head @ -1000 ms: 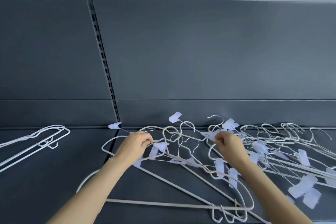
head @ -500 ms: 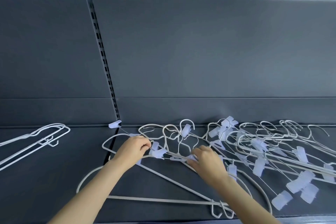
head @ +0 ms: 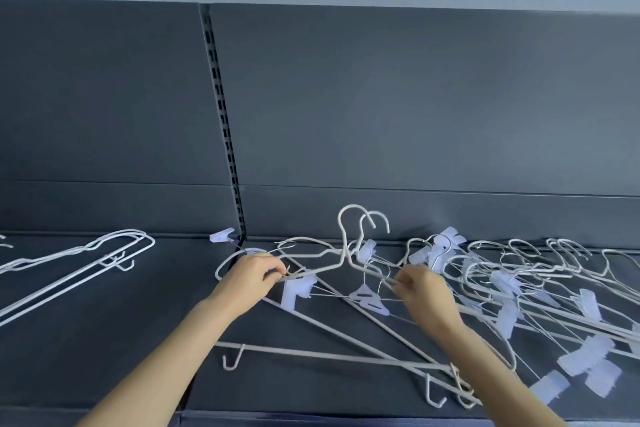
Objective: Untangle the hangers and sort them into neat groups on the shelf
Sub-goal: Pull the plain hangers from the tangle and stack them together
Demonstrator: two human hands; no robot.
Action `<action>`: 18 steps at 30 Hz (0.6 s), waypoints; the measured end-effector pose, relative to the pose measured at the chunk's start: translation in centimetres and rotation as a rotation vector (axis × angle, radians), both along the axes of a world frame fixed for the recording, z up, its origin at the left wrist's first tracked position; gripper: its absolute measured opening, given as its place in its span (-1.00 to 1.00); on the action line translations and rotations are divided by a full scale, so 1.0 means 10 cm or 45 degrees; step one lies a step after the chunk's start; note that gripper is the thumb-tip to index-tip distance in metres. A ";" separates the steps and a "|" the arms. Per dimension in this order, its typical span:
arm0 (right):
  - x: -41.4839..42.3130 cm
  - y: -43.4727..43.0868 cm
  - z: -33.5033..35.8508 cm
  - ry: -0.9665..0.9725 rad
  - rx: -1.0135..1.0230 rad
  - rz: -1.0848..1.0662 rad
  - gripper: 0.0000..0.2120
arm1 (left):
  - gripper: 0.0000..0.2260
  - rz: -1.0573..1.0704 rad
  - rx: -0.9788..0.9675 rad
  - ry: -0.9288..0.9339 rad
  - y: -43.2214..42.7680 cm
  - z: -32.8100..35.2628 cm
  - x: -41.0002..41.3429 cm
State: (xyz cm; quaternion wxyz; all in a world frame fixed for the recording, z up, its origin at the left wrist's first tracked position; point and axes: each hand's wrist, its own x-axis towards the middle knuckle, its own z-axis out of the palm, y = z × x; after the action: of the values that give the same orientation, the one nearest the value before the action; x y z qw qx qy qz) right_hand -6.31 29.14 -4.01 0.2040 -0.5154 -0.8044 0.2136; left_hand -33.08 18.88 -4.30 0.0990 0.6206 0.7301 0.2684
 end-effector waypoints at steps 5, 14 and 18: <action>0.19 0.11 0.18 0.135 -0.027 -0.005 -0.78 | -0.85 0.076 0.032 -0.071 0.08 0.08 0.01; 0.56 0.11 0.25 0.360 -0.026 -0.069 -0.82 | -0.87 0.099 0.037 -0.177 0.46 0.28 0.21; 0.64 0.09 0.24 0.387 -0.033 -0.110 -0.93 | -0.85 0.150 -0.042 -0.328 0.62 0.33 0.30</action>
State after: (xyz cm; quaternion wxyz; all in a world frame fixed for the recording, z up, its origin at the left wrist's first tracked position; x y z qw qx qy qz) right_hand 0.12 30.08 -1.56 0.3258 -0.5138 -0.7386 0.2906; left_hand -30.07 25.08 -1.01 0.1862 0.5353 0.7508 0.3392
